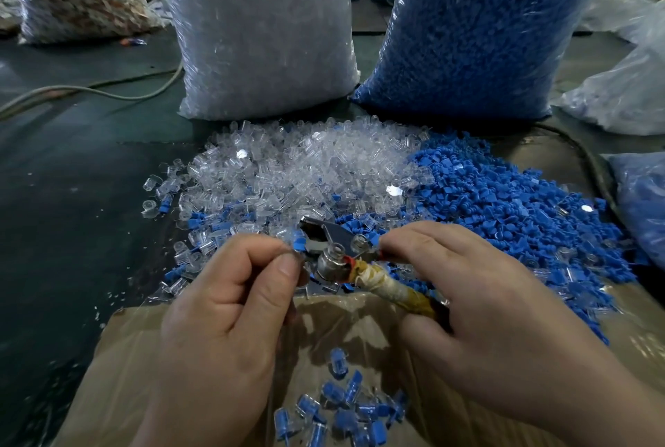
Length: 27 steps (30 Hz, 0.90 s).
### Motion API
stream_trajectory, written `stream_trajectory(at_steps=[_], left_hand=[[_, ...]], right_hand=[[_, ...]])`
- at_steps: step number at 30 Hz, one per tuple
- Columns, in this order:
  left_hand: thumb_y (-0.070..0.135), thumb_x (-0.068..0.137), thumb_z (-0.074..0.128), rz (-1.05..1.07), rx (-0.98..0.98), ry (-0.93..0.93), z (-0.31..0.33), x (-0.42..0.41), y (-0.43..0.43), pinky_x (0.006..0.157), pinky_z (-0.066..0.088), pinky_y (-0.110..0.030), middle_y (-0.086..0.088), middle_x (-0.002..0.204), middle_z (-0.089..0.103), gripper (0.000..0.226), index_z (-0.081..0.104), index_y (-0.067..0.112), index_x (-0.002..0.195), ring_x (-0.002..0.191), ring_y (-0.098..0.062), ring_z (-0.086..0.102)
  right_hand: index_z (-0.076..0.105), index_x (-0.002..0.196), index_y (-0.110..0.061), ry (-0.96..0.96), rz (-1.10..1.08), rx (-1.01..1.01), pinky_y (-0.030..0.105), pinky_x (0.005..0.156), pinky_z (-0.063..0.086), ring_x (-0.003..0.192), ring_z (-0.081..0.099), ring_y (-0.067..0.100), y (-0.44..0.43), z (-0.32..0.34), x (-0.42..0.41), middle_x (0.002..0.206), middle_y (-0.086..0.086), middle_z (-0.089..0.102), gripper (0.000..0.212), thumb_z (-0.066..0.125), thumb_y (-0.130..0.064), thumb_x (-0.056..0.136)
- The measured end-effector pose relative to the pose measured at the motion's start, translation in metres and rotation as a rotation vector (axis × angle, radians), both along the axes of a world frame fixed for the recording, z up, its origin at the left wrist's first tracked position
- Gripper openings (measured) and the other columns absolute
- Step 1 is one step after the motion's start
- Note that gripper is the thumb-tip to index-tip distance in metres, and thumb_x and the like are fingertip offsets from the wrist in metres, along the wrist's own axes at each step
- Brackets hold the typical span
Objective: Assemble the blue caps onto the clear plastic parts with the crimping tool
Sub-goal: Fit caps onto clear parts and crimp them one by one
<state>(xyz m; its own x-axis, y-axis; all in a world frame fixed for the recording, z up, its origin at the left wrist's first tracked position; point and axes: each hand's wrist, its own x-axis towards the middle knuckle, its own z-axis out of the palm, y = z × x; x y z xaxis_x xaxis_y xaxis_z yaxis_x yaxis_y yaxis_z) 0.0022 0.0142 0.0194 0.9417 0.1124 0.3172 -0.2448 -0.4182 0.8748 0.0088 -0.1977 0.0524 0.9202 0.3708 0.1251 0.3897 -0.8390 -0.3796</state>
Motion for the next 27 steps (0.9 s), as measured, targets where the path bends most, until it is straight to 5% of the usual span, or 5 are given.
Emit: stream_trajectory(at_steps=[11, 16, 18, 23, 27], left_hand=[[0.063, 0.079, 0.053, -0.096, -0.068, 0.061, -0.0046, 0.0030, 0.0041, 0.051, 0.053, -0.046, -0.004, 0.063, 0.060, 0.039, 0.069, 0.031, 0.094, 0.055, -0.026, 0.056], [0.060, 0.083, 0.049, -0.099, 0.038, 0.008, -0.0021, 0.0015, 0.0047, 0.051, 0.049, -0.031, 0.001, 0.068, 0.061, 0.032, 0.066, 0.035, 0.093, 0.054, -0.016, 0.057], [0.059, 0.082, 0.051, -0.103, -0.006, 0.019, -0.0029, 0.0016, 0.0041, 0.050, 0.050, -0.036, 0.000, 0.067, 0.061, 0.031, 0.067, 0.035, 0.092, 0.055, -0.017, 0.057], [0.062, 0.083, 0.052, -0.160, -0.010, 0.026, -0.0045, 0.0019, 0.0071, 0.046, 0.048, -0.037, -0.003, 0.064, 0.060, 0.038, 0.069, 0.031, 0.098, 0.053, -0.020, 0.056], [0.076, 0.082, 0.052, -0.154, -0.050, 0.006, -0.0060, 0.0012, 0.0048, 0.041, 0.044, -0.027, -0.001, 0.063, 0.061, 0.053, 0.070, 0.031, 0.101, 0.050, -0.016, 0.054]], right_hand=[[0.036, 0.136, -0.045, 0.025, 0.043, -0.001, 0.008, 0.088, 0.032, 0.111, 0.035, -0.011, -0.0009, -0.0003, 0.0002, 0.125, -0.036, 0.036, 0.067, 0.031, -0.057, 0.070], [0.040, 0.133, -0.044, 0.022, 0.044, -0.010, 0.006, 0.085, 0.032, 0.109, 0.037, -0.009, -0.0016, 0.0013, 0.0007, 0.120, -0.034, 0.042, 0.064, 0.033, -0.055, 0.070], [0.038, 0.132, -0.045, 0.027, 0.041, -0.019, 0.006, 0.083, 0.033, 0.109, 0.037, -0.009, -0.0007, 0.0010, 0.0009, 0.119, -0.034, 0.042, 0.064, 0.032, -0.056, 0.070], [0.040, 0.127, -0.045, 0.029, 0.017, -0.046, 0.021, 0.090, 0.043, 0.107, 0.043, -0.002, 0.0001, 0.0019, 0.0017, 0.111, -0.030, 0.048, 0.060, 0.032, -0.057, 0.069], [0.054, 0.111, -0.040, 0.015, -0.005, -0.124, 0.027, 0.081, 0.047, 0.091, 0.051, 0.004, 0.0043, 0.0024, 0.0015, 0.094, -0.023, 0.059, 0.049, 0.031, -0.060, 0.072]])
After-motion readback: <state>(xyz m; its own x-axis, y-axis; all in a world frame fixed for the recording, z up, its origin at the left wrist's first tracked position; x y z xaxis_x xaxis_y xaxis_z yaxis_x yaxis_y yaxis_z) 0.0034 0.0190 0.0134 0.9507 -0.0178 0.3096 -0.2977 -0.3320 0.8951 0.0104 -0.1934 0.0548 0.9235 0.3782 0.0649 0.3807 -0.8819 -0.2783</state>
